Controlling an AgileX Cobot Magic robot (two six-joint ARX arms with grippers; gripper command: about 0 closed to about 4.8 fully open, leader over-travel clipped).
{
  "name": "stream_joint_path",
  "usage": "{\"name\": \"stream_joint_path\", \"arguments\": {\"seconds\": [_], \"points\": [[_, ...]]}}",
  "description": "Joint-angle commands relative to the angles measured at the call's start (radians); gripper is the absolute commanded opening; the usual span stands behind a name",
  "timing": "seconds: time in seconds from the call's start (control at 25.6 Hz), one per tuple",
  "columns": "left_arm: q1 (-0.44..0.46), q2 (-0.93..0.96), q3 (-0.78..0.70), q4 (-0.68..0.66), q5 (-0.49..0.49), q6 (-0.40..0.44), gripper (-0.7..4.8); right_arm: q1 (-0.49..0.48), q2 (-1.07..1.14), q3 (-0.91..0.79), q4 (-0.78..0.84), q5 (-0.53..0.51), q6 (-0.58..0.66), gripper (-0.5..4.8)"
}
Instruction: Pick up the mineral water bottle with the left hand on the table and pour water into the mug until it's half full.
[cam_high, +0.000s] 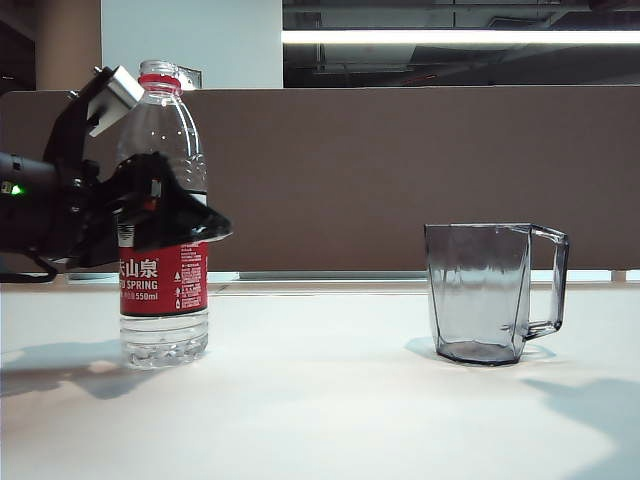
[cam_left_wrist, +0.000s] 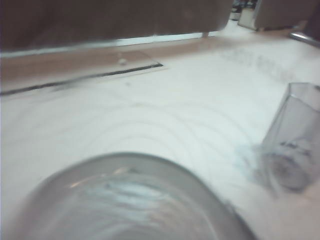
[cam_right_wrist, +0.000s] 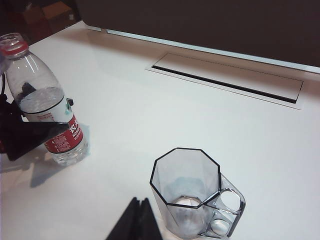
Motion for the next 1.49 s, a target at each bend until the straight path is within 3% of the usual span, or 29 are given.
{"name": "stream_joint_path", "arguments": {"seconds": [0.04,0.66,0.94,1.06,1.49], "points": [[0.000,-0.001,0.002,0.016,0.011,0.001,2.50,0.001,-0.001,0.008,0.018,-0.002,-0.003,-0.02],[-0.001,-0.001,0.031,0.011,0.009,-0.005,2.50,0.001,-0.001,0.008,0.018,-0.002,-0.003,-0.02],[-0.102,-0.001,0.270,-0.315,0.003,-0.016,2.50,0.001,-0.001,0.008,0.018,-0.002,-0.003,-0.02],[-0.138,0.000,0.423,-0.492,0.003,0.063,2.50,0.001,-0.001,0.008,0.018,-0.002,-0.003,-0.02],[-0.175,0.121,0.681,-0.617,0.007,0.110,2.50,0.001,-0.001,0.008,0.018,-0.002,-0.003,-0.02]]}}
